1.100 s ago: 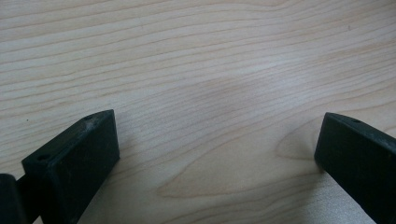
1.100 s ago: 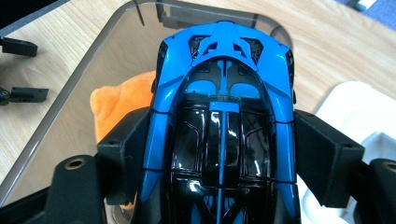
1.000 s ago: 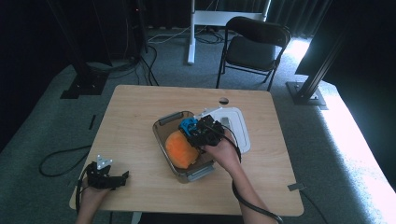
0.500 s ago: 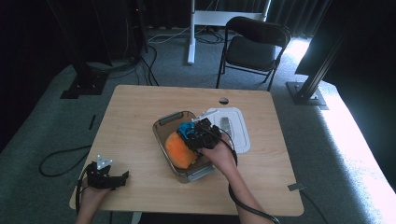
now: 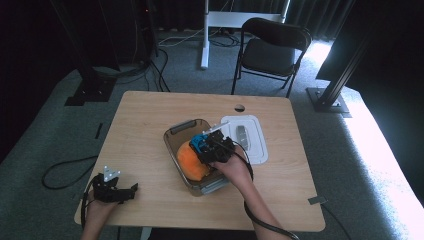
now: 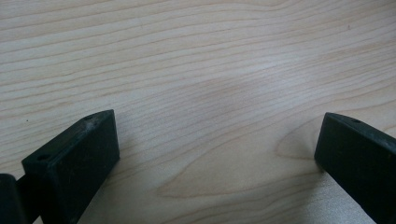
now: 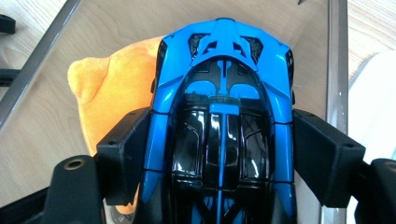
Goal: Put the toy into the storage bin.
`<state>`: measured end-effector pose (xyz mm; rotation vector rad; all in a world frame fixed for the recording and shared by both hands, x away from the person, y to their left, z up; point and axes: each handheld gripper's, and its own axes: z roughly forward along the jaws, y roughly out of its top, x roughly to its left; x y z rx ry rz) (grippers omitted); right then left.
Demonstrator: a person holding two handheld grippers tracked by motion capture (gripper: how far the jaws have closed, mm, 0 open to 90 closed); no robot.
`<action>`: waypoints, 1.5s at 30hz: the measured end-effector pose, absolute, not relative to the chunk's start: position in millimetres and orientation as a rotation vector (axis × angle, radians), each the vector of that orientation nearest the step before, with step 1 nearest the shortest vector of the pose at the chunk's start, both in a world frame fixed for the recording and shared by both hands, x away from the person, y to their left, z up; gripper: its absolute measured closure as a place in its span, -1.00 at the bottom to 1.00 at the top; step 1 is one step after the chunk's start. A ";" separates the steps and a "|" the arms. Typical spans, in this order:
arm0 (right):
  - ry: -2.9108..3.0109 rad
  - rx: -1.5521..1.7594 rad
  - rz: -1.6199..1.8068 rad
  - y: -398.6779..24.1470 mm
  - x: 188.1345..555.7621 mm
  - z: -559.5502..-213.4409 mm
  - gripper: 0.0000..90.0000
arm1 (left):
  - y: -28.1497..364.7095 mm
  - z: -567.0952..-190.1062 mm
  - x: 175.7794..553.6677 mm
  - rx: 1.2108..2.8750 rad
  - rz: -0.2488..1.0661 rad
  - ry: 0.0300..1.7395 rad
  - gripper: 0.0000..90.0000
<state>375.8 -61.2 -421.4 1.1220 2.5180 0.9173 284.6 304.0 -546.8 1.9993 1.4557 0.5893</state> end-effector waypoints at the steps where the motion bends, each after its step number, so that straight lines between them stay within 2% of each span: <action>1: 2.518 1.119 0.914 -60.9 375.5 -421.6 -0.47 | 304.0 -546.7 284.6 1.999 0.589 1.456 -0.99; 3: 2.520 1.119 0.939 -61.5 374.8 -421.2 -0.42 | 304.0 -546.8 284.5 1.999 0.589 1.456 -0.99; 11: 2.514 1.103 0.986 -73.1 369.9 -417.3 -0.43 | 303.8 -546.8 284.3 1.997 0.591 1.457 -0.99; 25: 2.445 1.139 1.060 -105.1 363.4 -404.6 -0.53 | 303.9 -546.7 284.2 2.000 0.591 1.456 -0.99; 45: 2.337 1.315 1.067 -165.5 369.5 -414.1 -0.61 | 304.0 -546.7 284.1 2.002 0.590 1.456 -0.99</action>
